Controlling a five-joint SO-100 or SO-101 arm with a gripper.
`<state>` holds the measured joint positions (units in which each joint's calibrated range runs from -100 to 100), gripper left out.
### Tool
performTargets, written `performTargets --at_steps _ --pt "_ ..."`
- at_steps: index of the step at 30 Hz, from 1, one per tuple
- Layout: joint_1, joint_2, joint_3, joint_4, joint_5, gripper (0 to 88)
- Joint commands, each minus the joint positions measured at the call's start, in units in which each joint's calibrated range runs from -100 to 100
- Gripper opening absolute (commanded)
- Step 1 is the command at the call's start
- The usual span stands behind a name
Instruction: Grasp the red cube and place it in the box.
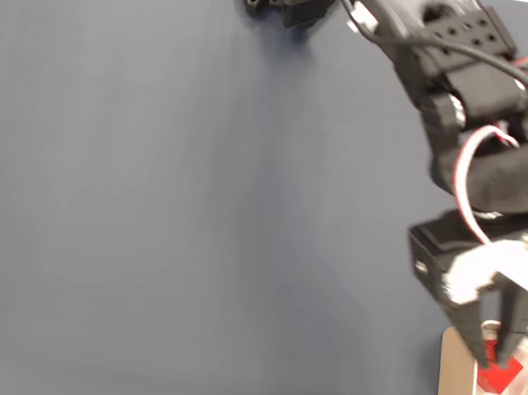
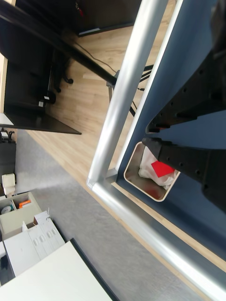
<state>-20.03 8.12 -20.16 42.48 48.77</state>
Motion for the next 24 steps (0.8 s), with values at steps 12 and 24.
performTargets --at_steps 12,24 --pt "13.50 -29.96 28.28 -3.88 -0.73 0.0" --pt "15.27 -50.06 55.47 -7.73 -0.63 0.0"
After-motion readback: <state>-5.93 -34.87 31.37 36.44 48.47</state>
